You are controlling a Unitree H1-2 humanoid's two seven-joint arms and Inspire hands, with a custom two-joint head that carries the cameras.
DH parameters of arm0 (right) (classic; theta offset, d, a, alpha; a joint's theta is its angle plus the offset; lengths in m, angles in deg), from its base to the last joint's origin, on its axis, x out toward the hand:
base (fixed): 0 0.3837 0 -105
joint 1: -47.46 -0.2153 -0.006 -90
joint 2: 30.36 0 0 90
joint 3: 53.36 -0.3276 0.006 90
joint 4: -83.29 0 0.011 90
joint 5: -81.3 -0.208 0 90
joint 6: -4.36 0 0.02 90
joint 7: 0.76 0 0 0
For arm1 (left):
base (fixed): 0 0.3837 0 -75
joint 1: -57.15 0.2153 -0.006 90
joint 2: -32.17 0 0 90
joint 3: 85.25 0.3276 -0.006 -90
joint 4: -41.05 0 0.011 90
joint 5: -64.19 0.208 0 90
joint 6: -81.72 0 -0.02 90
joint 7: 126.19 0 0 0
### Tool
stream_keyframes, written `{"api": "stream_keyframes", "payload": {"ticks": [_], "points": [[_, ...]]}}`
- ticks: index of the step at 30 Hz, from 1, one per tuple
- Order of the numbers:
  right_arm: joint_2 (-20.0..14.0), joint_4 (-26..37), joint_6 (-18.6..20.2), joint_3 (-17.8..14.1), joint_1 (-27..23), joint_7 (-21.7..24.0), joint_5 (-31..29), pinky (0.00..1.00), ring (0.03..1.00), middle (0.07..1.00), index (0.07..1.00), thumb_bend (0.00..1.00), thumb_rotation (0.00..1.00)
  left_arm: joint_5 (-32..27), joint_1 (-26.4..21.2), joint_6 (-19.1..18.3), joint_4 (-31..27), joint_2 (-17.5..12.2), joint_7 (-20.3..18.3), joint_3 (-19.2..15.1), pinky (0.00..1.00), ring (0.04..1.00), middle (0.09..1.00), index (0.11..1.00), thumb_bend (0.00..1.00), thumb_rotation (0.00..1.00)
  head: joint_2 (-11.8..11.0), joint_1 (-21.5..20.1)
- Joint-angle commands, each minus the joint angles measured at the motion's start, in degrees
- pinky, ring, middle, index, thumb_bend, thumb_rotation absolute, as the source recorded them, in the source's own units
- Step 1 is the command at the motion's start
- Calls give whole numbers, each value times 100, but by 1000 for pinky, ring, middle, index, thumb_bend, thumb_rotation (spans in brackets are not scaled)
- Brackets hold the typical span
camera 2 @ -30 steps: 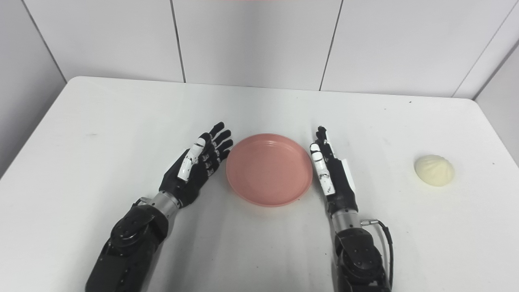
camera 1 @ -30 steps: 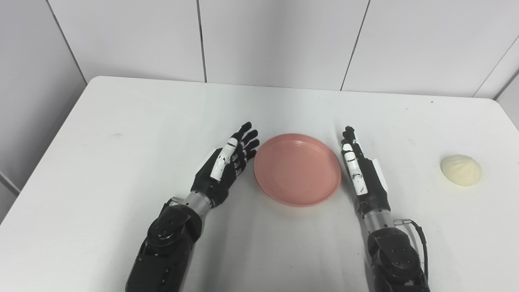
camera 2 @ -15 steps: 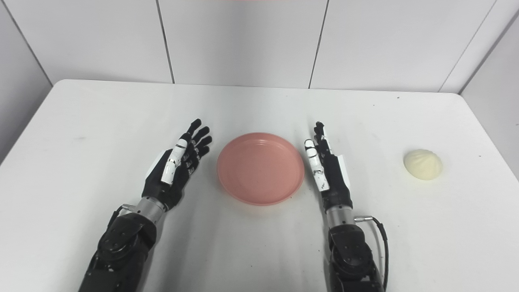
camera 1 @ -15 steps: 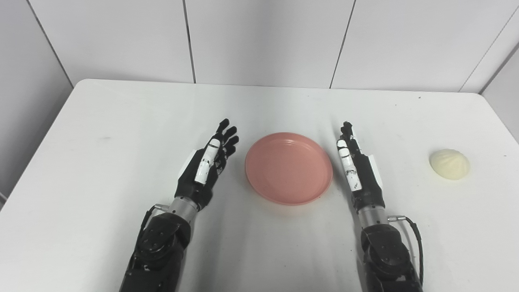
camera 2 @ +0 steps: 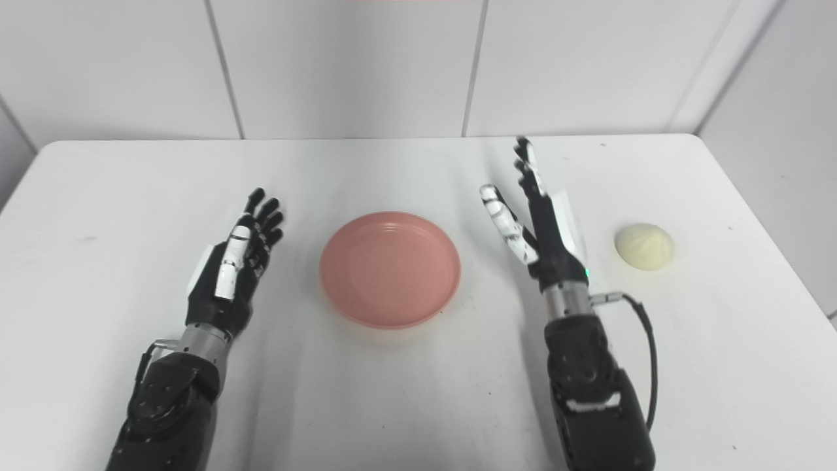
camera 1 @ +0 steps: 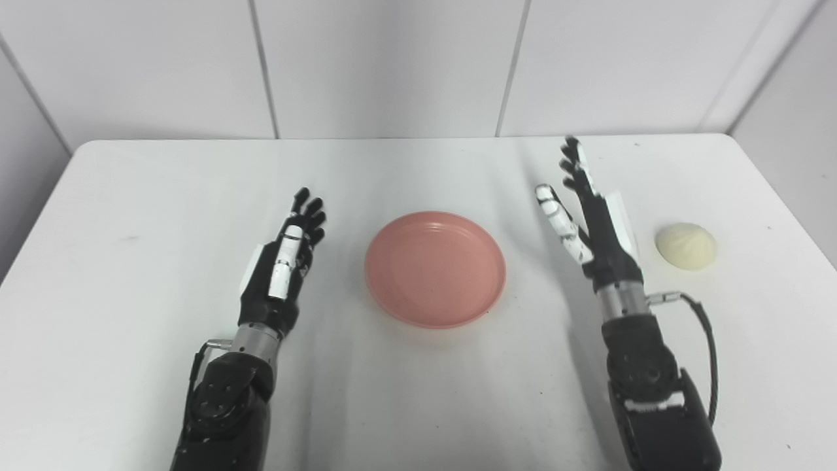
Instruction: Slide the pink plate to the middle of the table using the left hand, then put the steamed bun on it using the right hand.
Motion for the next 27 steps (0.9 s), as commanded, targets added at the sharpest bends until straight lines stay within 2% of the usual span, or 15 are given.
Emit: {"api": "stream_keyframes", "payload": {"ticks": [1, 5, 8, 11, 14, 17, 22, 25, 27], "points": [[-257, 401, 210, -152, -300, 72, 87, 816, 899, 950, 994, 571, 890, 9, 235, 293, 475, -135, -123, -21, 968, 968, 976, 987, 362, 1000, -18, -79], [-595, 713, 619, -227, -382, 233, 514, 774, 869, 936, 975, 594, 868, -44, 232, 397, 680, -205, -241, -36, 965, 966, 975, 987, 379, 1000, -34, -260], [-873, 884, 876, -297, -417, 396, 671, 728, 815, 891, 932, 635, 761, -87, 252, 367, 698, -238, -285, -47, 962, 956, 962, 970, 376, 1000, -35, -450], [-1094, 1074, 1245, -312, -438, 661, 835, 703, 806, 879, 921, 673, 727, -119, 279, 303, 674, -275, -327, -55, 965, 955, 962, 970, 371, 1000, -46, -607], [-1424, 1214, 1475, -301, -462, 937, 1115, 671, 778, 863, 906, 696, 640, -147, 310, 245, 624, -324, -366, -52, 962, 950, 956, 966, 369, 1000, -52, -739], [-1762, 1276, 1667, -300, -492, 1224, 1404, 669, 793, 861, 875, 742, 552, -147, 333, 222, 589, -389, -419, -36, 959, 951, 957, 968, 366, 1000, -54, -824], [-2329, 1262, 2097, -358, -525, 1839, 1538, 681, 843, 894, 871, 803, 447, -181, 341, 236, 600, -466, -502, -53, 948, 947, 957, 964, 368, 1000, -58, -965], [-2630, 1139, 2258, -327, -510, 2057, 1715, 623, 796, 879, 860, 821, 372, -188, 345, 237, 613, -504, -535, -65, 945, 947, 958, 967, 371, 1000, -56, -1040], [-2757, 1045, 2378, -319, -500, 2175, 1810, 622, 794, 868, 849, 861, 333, -223, 348, 209, 621, -520, -561, -71, 954, 951, 960, 971, 380, 1000, -56, -1040]]}}
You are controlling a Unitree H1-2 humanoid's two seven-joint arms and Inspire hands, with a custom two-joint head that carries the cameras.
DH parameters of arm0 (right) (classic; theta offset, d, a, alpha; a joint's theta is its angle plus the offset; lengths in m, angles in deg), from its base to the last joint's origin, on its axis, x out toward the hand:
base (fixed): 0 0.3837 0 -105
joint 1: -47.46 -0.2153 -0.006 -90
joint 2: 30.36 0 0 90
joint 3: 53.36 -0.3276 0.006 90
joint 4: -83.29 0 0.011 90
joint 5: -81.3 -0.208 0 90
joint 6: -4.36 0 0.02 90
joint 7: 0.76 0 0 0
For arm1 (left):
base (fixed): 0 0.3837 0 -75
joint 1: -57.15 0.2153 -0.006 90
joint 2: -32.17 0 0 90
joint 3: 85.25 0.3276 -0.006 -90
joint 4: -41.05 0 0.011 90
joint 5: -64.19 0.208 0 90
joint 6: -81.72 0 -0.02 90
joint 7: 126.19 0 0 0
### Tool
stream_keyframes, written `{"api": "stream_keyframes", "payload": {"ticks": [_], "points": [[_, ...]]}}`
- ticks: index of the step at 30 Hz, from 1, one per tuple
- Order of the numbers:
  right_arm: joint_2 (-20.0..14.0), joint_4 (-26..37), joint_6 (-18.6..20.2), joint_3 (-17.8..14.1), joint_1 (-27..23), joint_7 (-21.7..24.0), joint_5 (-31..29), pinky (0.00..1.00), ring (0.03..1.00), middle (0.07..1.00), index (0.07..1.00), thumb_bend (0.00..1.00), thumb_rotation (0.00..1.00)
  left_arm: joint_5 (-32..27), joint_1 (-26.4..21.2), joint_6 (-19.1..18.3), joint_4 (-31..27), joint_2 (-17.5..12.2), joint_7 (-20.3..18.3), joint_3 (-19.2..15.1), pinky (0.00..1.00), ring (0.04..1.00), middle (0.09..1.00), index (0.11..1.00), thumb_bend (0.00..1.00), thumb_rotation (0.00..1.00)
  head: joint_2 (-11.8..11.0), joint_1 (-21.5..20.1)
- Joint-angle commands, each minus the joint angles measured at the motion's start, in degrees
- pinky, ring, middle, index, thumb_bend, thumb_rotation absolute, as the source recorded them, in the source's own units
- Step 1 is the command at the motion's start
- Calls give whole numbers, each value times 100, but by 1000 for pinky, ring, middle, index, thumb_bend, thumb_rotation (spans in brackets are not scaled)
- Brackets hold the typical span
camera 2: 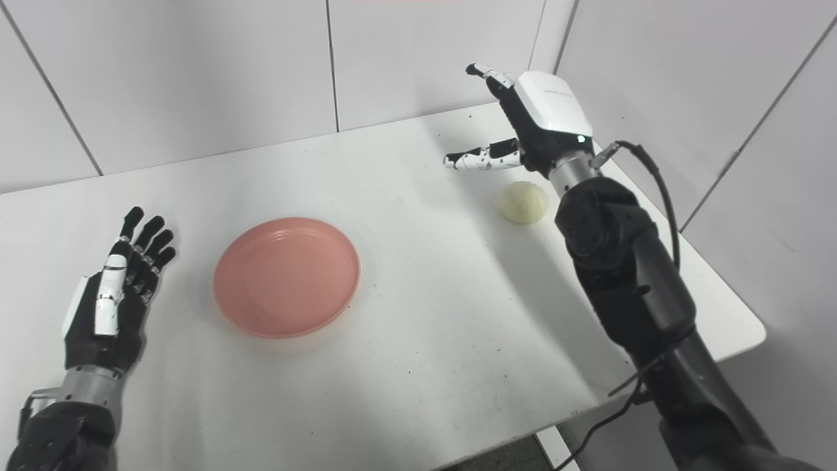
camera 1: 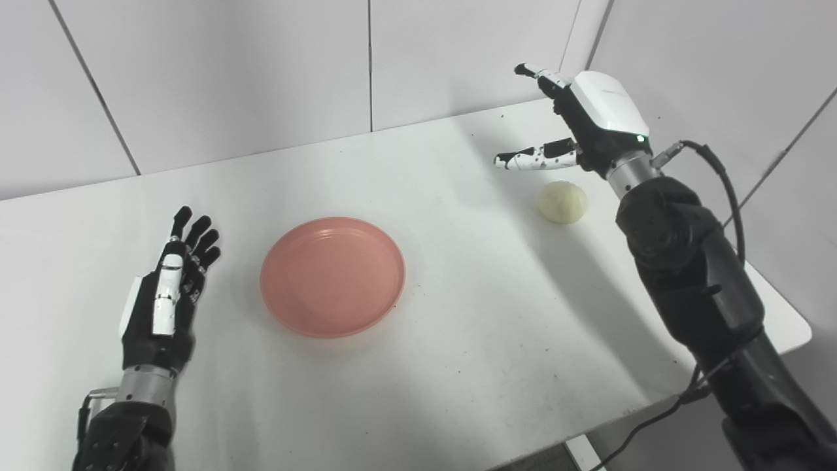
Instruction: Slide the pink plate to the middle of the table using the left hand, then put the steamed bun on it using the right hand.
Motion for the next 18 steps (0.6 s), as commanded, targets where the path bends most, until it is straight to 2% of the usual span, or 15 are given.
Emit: {"api": "stream_keyframes", "payload": {"ticks": [1, 9, 13, 18], "points": [[-273, -19, 192, -54, -185, 102, 167, 642, 811, 871, 849, 875, 329, -77, 506, -48, 362, -147, -128, -61, 964, 956, 965, 977, 378, 1000, -3, 6], [-505, -565, 305, -67, -229, 347, 92, 694, 858, 902, 849, 908, 303, -128, 510, -104, 340, -191, -186, -71, 972, 954, 964, 978, 380, 1000, 4, -43], [-599, -859, 377, 38, -288, 527, 131, 705, 886, 920, 864, 899, 327, -138, 515, -111, 372, -206, -197, -85, 964, 949, 959, 975, 386, 1000, 10, -60], [-566, -1271, 355, 162, -356, 506, 102, 700, 877, 925, 862, 901, 323, -158, 515, -140, 354, -227, -214, -100, 966, 948, 958, 972, 386, 1000, 38, -68]]}}
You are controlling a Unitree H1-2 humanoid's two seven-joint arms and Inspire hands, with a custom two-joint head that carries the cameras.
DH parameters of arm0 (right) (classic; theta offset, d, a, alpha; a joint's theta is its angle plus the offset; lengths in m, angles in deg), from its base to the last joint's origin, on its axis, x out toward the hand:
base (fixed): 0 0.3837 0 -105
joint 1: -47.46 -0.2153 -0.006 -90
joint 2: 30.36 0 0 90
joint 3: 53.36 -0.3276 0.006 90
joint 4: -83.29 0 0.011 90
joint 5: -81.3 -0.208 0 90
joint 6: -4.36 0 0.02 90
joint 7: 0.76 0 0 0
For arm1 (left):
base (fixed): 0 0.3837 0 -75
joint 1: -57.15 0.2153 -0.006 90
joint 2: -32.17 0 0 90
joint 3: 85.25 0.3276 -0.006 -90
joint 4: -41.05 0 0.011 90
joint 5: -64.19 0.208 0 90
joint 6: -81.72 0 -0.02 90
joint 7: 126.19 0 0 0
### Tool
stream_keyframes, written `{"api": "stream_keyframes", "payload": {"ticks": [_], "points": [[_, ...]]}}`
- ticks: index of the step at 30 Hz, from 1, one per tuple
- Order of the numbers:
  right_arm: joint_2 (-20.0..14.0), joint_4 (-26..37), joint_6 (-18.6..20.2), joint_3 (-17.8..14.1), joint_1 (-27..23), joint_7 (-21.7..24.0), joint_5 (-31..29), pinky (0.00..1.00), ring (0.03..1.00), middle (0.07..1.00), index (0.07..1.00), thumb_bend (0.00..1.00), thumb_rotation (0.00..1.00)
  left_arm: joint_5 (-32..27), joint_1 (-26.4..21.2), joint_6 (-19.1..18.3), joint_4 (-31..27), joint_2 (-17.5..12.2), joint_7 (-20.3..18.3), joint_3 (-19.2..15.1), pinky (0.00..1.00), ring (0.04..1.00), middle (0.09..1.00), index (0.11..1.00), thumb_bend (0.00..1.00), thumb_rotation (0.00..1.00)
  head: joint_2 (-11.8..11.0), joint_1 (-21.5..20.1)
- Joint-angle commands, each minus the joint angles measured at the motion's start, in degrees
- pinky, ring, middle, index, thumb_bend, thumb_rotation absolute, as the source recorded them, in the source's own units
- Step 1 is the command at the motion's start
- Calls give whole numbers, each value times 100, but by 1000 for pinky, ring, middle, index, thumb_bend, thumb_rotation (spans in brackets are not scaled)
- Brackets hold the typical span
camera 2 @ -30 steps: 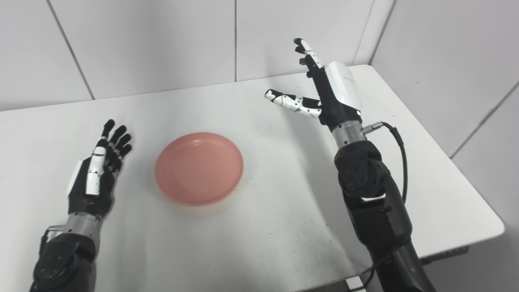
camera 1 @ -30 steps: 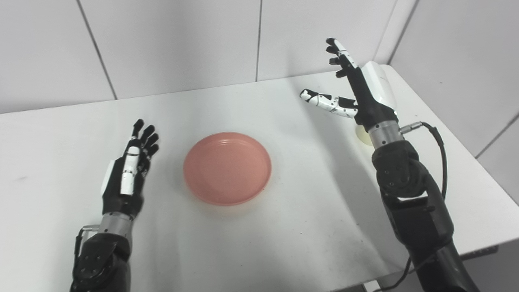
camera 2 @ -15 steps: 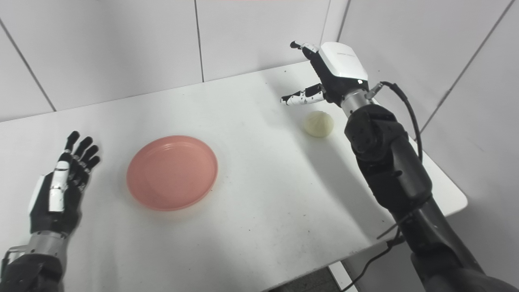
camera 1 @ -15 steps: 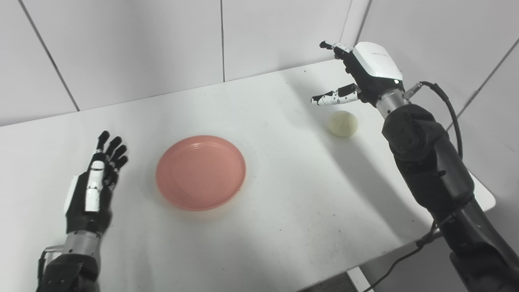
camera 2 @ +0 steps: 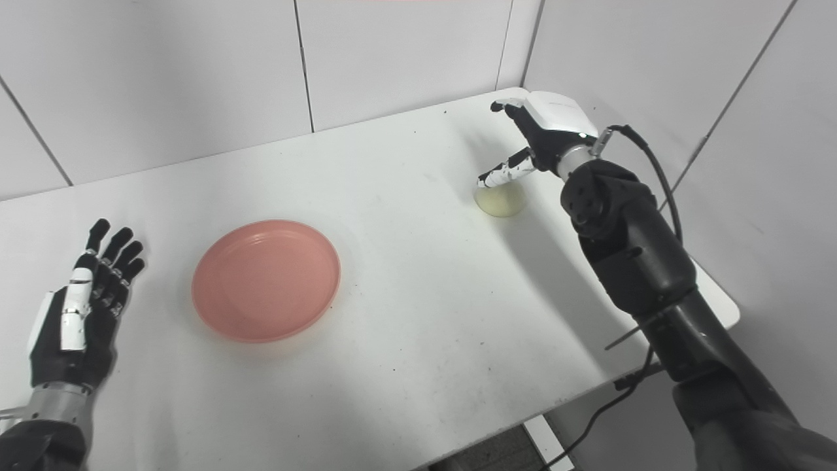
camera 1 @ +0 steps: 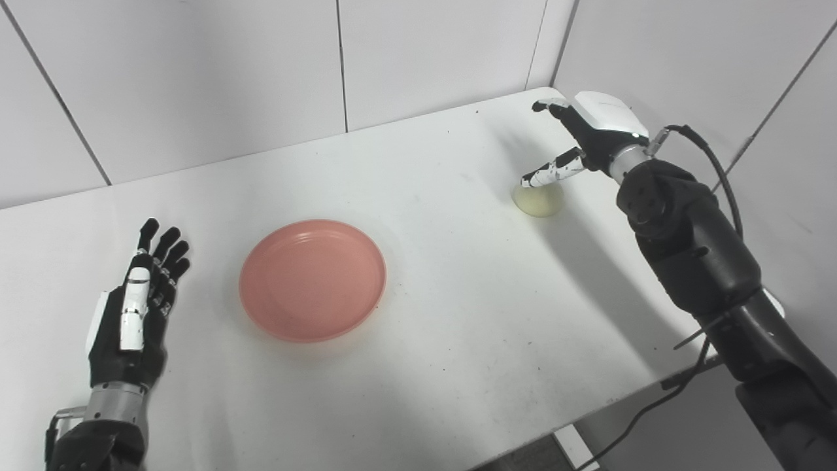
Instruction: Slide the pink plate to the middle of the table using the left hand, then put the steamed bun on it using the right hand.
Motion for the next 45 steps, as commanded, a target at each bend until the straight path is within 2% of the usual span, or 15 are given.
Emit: {"api": "stream_keyframes", "payload": {"ticks": [1, 4, 7, 11, 15, 17, 20, 25, 30, 31, 34, 37, 45], "points": [[-137, -52, -25, -17, -254, -168, -9, 691, 855, 908, 852, 905, 303, -37, 512, -36, 342, -148, -92, -57, 966, 947, 957, 971, 384, 1000, 2, 2], [-62, -239, -100, 63, -282, -296, -55, 622, 790, 882, 838, 911, 280, -39, 526, -74, 292, -155, -89, -56, 969, 950, 959, 971, 379, 1000, 21, -16], [-29, -355, 4, 152, -353, -222, -14, 608, 783, 884, 841, 907, 286, -56, 542, -103, 236, -160, -90, -55, 967, 949, 958, 970, 378, 1000, 34, -15], [-40, -571, 49, 227, -434, -116, 14, 663, 817, 880, 843, 903, 308, -63, 556, -141, 179, -155, -78, -55, 970, 952, 962, 973, 374, 1000, 52, -10], [-12, -695, 57, 229, -451, -13, 70, 636, 789, 850, 837, 898, 308, -51, 573, -190, 121, -161, -71, -53, 970, 951, 961, 974, 373, 1000, 76, -6], [-10, -780, 55, 255, -465, -33, 37, 718, 848, 886, 831, 898, 298, -55, 580, -211, 94, -165, -76, -53, 972, 953, 963, 977, 370, 1000, 91, -11], [-8, -904, 56, 323, -522, 62, 86, 740, 864, 896, 834, 888, 297, -89, 586, -221, 86, -167, -103, -65, 973, 956, 964, 978, 370, 1000, 110, -12], [66, -1021, 59, 321, -594, 267, 313, 685, 824, 888, 844, 886, 314, -87, 596, -246, 61, -172, -122, -74, 981, 959, 965, 981, 377, 1000, 130, -22], [68, -1142, 58, 288, -635, 381, 446, 706, 840, 887, 844, 884, 309, -83, 604, -267, 70, -184, -135, -90, 977, 959, 965, 980, 380, 1000, 158, -31], [46, -1148, 58, 297, -629, 385, 465, 741, 862, 889, 842, 880, 310, -79, 604, -276, 70, -184, -134, -93, 975, 958, 965, 980, 385, 1000, 158, -31], [-9, -1150, 58, 339, -621, 489, 606, 766, 877, 900, 847, 867, 338, -66, 604, -265, 78, -190, -137, -100, 971, 957, 965, 980, 387, 1000, 169, -37], [18, -1146, 59, 252, -601, 578, 673, 779, 886, 910, 849, 866, 331, -100, 609, -290, 55, -195, -174, -108, 975, 958, 967, 981, 383, 1000, 180, -37], [46, -1136, 55, 295, -563, 486, 694, 731, 827, 863, 819, 858, 281, -121, 622, -341, 15, -182, -198, -139, 979, 961, 968, 981, 394, 1000, 207, -30]]}}
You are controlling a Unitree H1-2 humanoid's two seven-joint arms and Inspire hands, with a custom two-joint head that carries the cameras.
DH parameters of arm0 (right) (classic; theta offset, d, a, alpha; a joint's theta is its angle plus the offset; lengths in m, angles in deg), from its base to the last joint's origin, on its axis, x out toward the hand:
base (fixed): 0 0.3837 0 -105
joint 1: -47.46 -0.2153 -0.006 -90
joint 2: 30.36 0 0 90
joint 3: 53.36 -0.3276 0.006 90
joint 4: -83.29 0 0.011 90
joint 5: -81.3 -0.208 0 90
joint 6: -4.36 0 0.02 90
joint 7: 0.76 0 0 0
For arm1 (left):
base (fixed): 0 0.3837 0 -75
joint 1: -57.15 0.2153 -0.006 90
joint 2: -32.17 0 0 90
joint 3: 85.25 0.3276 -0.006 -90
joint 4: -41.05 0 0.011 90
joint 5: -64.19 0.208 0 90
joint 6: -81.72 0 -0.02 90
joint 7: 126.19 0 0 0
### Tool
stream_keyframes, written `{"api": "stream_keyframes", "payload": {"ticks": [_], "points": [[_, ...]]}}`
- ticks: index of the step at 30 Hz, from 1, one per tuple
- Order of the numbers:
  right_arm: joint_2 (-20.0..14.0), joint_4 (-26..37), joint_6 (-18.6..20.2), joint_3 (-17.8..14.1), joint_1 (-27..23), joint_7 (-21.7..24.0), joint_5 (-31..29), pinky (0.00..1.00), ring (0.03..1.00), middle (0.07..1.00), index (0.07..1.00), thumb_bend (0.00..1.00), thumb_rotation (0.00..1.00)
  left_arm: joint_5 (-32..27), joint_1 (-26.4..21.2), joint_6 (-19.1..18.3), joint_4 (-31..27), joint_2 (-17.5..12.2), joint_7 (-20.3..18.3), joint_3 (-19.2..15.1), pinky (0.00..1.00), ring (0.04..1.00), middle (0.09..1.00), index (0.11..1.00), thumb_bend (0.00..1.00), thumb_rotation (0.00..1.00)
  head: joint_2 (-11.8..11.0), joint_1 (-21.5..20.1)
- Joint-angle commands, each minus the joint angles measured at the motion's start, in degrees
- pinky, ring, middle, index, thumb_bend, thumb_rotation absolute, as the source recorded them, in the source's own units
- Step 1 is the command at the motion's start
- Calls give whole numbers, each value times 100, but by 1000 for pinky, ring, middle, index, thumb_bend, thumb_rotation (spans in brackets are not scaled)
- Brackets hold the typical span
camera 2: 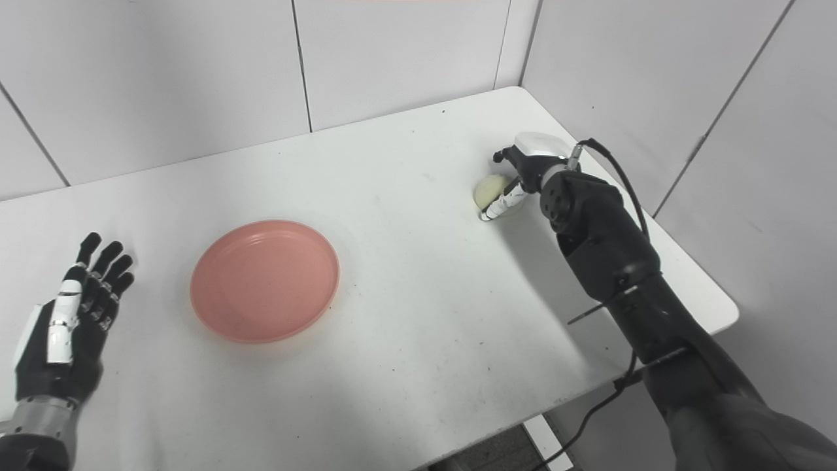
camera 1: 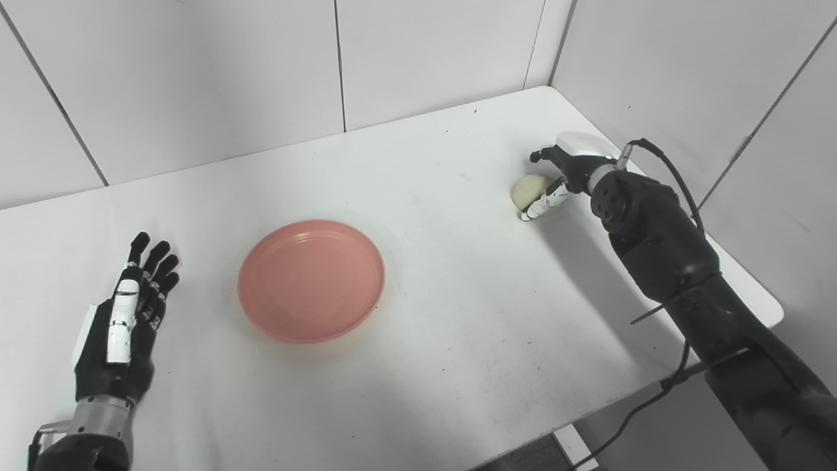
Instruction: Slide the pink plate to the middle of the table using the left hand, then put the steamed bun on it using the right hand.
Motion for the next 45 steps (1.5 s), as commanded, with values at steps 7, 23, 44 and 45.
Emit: {"api": "stream_keyframes", "payload": {"ticks": [7, 23, 44, 45], "points": [[-147, 47, 26, -119, -189, -131, 148, 671, 755, 811, 798, 822, 217, -65, 475, -90, 178, -55, -45, -42, 978, 962, 966, 978, 389, 1000, 8, 17], [-202, -1145, -496, 155, -337, -1219, -730, 433, 492, 533, 488, 510, 122, -83, 502, -190, 53, -39, -40, -47, 970, 955, 963, 976, 391, 1000, 34, 22], [-328, 1268, 27, -82, -296, -240, -497, 461, 515, 566, 491, 503, 122, 105, 617, -341, -195, 164, 168, 109, 959, 954, 963, 977, 382, 1000, -27, 460], [-291, 1415, 27, -125, -329, -98, -397, 458, 514, 569, 491, 503, 122, 114, 622, -355, -209, 180, 189, 128, 958, 954, 964, 976, 379, 1000, -27, 460]]}}
